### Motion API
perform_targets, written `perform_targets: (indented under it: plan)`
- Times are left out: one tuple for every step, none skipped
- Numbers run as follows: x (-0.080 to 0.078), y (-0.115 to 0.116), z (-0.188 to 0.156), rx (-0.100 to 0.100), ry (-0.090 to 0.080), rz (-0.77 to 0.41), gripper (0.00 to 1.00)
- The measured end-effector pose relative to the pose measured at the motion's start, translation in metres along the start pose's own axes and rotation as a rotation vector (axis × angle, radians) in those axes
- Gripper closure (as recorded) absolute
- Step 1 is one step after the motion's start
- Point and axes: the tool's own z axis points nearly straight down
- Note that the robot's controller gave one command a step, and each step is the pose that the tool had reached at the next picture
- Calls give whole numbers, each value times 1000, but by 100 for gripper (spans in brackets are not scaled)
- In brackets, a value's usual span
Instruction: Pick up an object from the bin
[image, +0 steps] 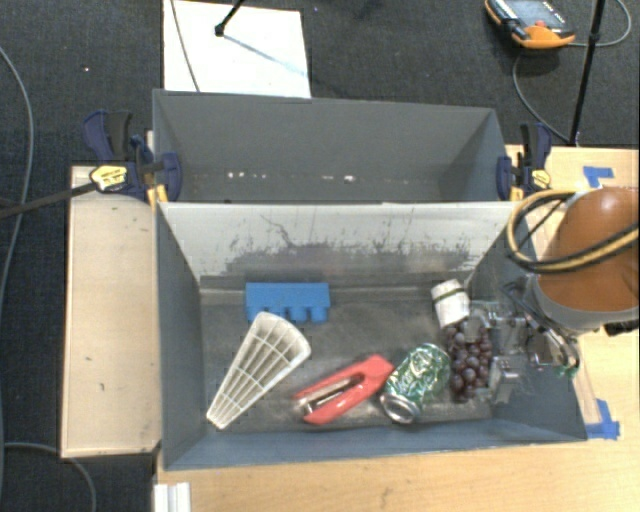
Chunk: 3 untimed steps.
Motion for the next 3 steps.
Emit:
perform_targets:
  plan:
    - [-2, 0, -4, 2, -8, -4, 0]
    - [-6, -4, 46, 1, -11, 49, 0]
    - [-9, 9, 69, 1, -3, -100, 0]
